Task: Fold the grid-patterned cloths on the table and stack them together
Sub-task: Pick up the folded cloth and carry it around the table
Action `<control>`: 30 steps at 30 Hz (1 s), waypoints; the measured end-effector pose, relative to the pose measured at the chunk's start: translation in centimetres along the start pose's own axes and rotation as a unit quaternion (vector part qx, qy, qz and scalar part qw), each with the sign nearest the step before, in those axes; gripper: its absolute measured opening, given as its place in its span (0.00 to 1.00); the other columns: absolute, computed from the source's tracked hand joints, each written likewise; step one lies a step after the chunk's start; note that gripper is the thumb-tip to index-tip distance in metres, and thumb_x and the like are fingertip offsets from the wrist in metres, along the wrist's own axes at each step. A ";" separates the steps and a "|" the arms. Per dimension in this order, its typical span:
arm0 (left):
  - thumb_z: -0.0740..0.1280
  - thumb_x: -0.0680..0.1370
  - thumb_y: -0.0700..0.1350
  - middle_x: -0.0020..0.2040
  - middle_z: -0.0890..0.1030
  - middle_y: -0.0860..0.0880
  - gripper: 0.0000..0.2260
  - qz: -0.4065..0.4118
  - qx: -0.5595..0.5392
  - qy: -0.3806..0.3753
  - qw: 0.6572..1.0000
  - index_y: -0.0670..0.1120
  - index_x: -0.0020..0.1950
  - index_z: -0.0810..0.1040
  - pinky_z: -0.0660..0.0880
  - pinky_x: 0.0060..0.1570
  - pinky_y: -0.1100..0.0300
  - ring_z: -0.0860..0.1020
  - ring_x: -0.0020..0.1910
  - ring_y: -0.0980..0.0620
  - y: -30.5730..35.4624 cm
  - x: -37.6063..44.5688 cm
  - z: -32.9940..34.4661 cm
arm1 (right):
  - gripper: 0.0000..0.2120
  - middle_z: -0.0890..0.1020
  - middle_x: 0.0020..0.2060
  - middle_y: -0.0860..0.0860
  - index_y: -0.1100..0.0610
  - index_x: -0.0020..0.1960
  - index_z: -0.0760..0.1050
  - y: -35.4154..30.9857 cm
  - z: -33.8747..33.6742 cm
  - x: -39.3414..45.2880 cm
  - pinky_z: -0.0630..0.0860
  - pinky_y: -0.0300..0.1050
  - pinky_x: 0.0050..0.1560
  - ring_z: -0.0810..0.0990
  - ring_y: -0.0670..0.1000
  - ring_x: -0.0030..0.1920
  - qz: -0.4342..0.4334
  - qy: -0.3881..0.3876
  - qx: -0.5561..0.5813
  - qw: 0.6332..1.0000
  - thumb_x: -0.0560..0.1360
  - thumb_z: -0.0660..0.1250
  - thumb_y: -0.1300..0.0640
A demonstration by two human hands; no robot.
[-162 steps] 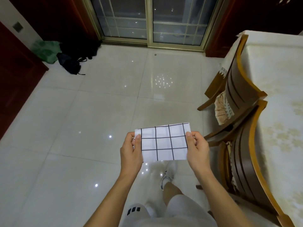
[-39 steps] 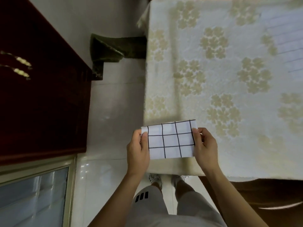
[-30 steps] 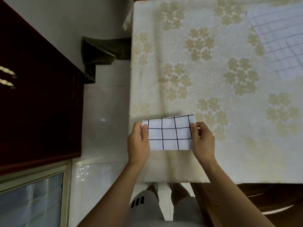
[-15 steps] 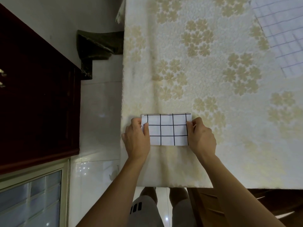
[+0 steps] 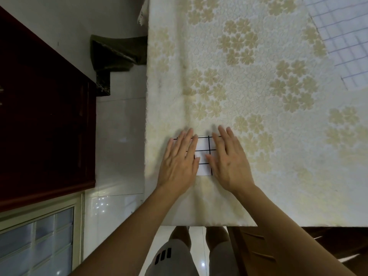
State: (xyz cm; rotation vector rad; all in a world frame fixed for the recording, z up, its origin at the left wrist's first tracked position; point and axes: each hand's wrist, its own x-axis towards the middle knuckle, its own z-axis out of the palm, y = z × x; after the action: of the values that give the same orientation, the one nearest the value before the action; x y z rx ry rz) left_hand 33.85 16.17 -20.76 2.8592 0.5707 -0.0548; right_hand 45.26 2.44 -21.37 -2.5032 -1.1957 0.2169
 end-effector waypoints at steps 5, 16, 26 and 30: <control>0.40 0.84 0.59 0.82 0.49 0.46 0.30 0.032 0.059 -0.088 0.994 0.43 0.81 0.48 0.55 0.77 0.45 0.47 0.81 0.48 -1.3 0.5 2.0 | 0.34 0.46 0.81 0.56 0.60 0.81 0.44 0.9 1.5 0.7 0.49 0.53 0.80 0.42 0.53 0.80 -0.052 -0.102 -0.055 0.992 0.84 0.48 0.41; 0.43 0.83 0.63 0.82 0.46 0.45 0.34 -0.005 0.071 -0.071 0.995 0.42 0.81 0.46 0.52 0.78 0.44 0.44 0.81 0.48 -2.9 0.1 1.8 | 0.42 0.45 0.81 0.58 0.62 0.80 0.43 1.9 1.4 0.2 0.52 0.57 0.79 0.43 0.55 0.80 -0.039 -0.104 -0.119 0.987 0.81 0.51 0.34; 0.42 0.82 0.63 0.82 0.44 0.44 0.34 -0.009 0.060 -0.069 0.996 0.41 0.81 0.44 0.52 0.78 0.46 0.43 0.81 0.48 -2.8 -0.3 2.3 | 0.42 0.45 0.81 0.57 0.62 0.80 0.43 3.1 1.1 -0.4 0.51 0.58 0.79 0.43 0.54 0.81 -0.022 -0.094 -0.124 0.988 0.81 0.49 0.33; 0.43 0.82 0.63 0.82 0.45 0.44 0.35 -0.019 0.052 -0.066 0.996 0.41 0.81 0.45 0.52 0.78 0.45 0.43 0.81 0.48 -3.5 -0.8 2.5 | 0.42 0.43 0.81 0.56 0.61 0.81 0.41 3.3 0.9 -0.8 0.50 0.58 0.79 0.42 0.54 0.80 -0.008 -0.101 -0.130 0.986 0.80 0.45 0.32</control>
State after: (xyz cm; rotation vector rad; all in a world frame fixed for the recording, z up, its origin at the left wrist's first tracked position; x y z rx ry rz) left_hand 31.81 18.50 -23.85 2.9165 0.6113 -0.2859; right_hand 46.83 0.11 -23.50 -2.7474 -1.4030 0.3369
